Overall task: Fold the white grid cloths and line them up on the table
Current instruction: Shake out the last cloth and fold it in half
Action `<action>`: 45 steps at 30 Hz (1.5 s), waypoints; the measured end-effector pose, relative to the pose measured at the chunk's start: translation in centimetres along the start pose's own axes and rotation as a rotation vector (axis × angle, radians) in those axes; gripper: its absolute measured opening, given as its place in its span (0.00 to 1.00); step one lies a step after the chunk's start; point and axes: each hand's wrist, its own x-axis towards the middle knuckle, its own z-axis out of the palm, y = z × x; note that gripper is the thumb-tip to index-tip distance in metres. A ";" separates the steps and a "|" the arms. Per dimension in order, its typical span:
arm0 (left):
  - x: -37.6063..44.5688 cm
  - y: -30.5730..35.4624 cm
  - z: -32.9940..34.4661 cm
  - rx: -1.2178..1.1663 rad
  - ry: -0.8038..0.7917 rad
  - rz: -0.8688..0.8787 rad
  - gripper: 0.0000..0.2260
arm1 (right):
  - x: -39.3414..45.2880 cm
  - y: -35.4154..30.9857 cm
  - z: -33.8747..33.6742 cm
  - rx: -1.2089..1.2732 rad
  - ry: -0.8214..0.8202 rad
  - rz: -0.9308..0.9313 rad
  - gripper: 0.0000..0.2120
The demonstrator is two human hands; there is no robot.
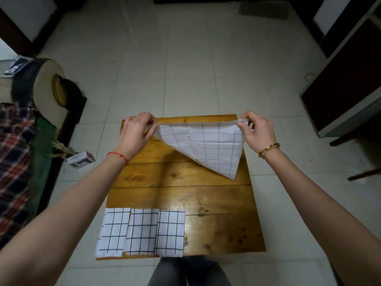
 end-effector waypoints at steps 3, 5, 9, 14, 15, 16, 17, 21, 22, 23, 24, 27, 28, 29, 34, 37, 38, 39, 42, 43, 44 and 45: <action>0.2 0.3 -2.2 0.045 0.007 -0.003 0.09 | 0.4 -0.9 -0.9 -0.017 -0.016 -0.005 0.01; 0.3 0.6 -3.6 0.079 -0.007 0.030 0.09 | 0.6 -1.6 -1.5 -0.031 -0.027 -0.007 0.01; 0.3 0.5 -6.2 0.085 -0.035 0.130 0.09 | 0.7 -3.0 -2.7 -0.045 -0.028 0.003 0.01; -0.6 0.0 -9.1 0.061 -0.108 0.216 0.03 | 0.7 -5.1 -4.2 -0.036 -0.048 0.040 0.01; -0.9 -0.1 -9.5 0.051 -0.121 0.219 0.03 | 0.6 -5.5 -4.4 -0.032 -0.061 0.039 0.01; -1.2 -0.2 -10.1 0.039 -0.127 0.223 0.03 | 0.5 -5.8 -4.6 -0.032 -0.076 0.036 0.01; -1.5 -0.3 -10.6 0.026 -0.127 0.227 0.03 | 0.4 -6.1 -4.7 -0.033 -0.091 0.036 0.01; -2.3 -0.4 -12.7 0.013 -0.097 0.282 0.05 | -0.1 -7.1 -5.1 0.011 -0.164 0.049 0.02; -2.5 -0.6 -13.2 0.018 -0.094 0.291 0.06 | -0.4 -7.2 -5.2 0.019 -0.183 0.052 0.02; -2.7 -0.7 -13.7 0.010 -0.094 0.287 0.07 | -0.6 -7.3 -5.4 0.034 -0.197 0.056 0.02; -2.9 -0.8 -14.2 -0.012 -0.096 0.270 0.08 | -0.9 -7.4 -5.6 0.057 -0.209 0.062 0.01; -3.6 -1.0 -15.6 -0.100 -0.129 0.191 0.10 | -1.6 -7.7 -6.2 0.144 -0.254 0.091 0.02; -3.8 -1.1 -16.0 -0.130 -0.146 0.163 0.10 | -1.8 -7.8 -6.4 0.171 -0.271 0.099 0.02; -3.9 -1.1 -16.4 -0.157 -0.163 0.137 0.11 | -1.9 -7.9 -6.5 0.201 -0.287 0.107 0.03; -4.1 -1.5 -17.4 -0.312 -0.266 -0.003 0.11 | -2.3 -8.1 -7.0 0.347 -0.322 0.143 0.06; -4.0 -1.4 -17.6 -0.427 -0.311 -0.086 0.09 | -2.2 -8.0 -7.2 0.391 -0.344 0.163 0.06; -3.9 -1.3 -17.5 -0.482 -0.327 -0.123 0.08 | -2.1 -8.0 -7.2 0.414 -0.343 0.176 0.06; -3.8 -1.3 -17.4 -0.539 -0.341 -0.160 0.08 | -2.1 -7.9 -7.1 0.434 -0.337 0.191 0.06; -3.5 -1.7 -16.9 -0.608 -0.356 -0.196 0.09 | -1.8 -7.7 -6.4 0.445 -0.303 0.223 0.07; -3.2 -1.9 -16.6 -0.612 -0.352 -0.202 0.09 | -1.6 -7.6 -6.1 0.443 -0.286 0.235 0.06; -3.0 -2.2 -16.2 -0.617 -0.343 -0.213 0.09 | -1.3 -7.5 -5.6 0.438 -0.267 0.248 0.05; -2.7 -2.5 -15.7 -0.620 -0.328 -0.222 0.09 | -1.1 -7.4 -5.1 0.423 -0.243 0.264 0.04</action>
